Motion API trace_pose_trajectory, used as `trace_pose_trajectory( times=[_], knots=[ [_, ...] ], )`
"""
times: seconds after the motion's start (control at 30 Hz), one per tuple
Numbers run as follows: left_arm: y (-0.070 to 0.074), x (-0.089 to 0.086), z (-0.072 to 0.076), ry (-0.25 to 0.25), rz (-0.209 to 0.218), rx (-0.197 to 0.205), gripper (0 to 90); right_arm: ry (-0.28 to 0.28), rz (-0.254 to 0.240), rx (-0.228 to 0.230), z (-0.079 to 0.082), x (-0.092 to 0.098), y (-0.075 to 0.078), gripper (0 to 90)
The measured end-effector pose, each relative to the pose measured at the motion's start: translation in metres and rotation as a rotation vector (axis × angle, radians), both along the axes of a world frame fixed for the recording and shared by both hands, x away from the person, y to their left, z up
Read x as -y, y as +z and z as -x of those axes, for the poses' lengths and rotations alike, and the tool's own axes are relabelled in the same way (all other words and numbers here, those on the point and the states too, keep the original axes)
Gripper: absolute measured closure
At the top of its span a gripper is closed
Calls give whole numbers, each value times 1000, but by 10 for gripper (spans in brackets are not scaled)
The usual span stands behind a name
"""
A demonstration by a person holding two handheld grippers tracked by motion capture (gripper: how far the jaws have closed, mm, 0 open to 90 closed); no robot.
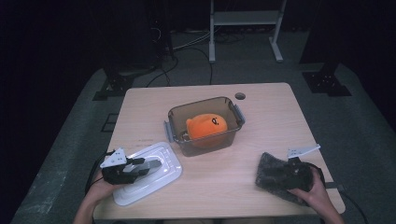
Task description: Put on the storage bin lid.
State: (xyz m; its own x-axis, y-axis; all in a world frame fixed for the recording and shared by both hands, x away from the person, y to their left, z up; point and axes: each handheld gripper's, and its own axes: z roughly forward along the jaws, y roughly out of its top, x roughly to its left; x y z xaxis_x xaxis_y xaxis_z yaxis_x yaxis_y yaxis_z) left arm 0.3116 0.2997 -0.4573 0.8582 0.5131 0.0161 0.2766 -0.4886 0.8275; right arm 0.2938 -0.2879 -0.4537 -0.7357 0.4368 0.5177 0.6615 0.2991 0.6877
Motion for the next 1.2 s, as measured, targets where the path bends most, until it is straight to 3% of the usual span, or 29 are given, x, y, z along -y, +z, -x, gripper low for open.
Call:
trace_pose_trajectory(
  times=[0.4, 1.2],
  knots=[
    [-1, 1, 1, -10, -18, 7, 653, 1, 0, -1, 0, 0, 0, 267],
    [4, 3, 4, -38, -26, -5, 663, 3, 4, -6, 0, 0, 0, 267]
  ],
)
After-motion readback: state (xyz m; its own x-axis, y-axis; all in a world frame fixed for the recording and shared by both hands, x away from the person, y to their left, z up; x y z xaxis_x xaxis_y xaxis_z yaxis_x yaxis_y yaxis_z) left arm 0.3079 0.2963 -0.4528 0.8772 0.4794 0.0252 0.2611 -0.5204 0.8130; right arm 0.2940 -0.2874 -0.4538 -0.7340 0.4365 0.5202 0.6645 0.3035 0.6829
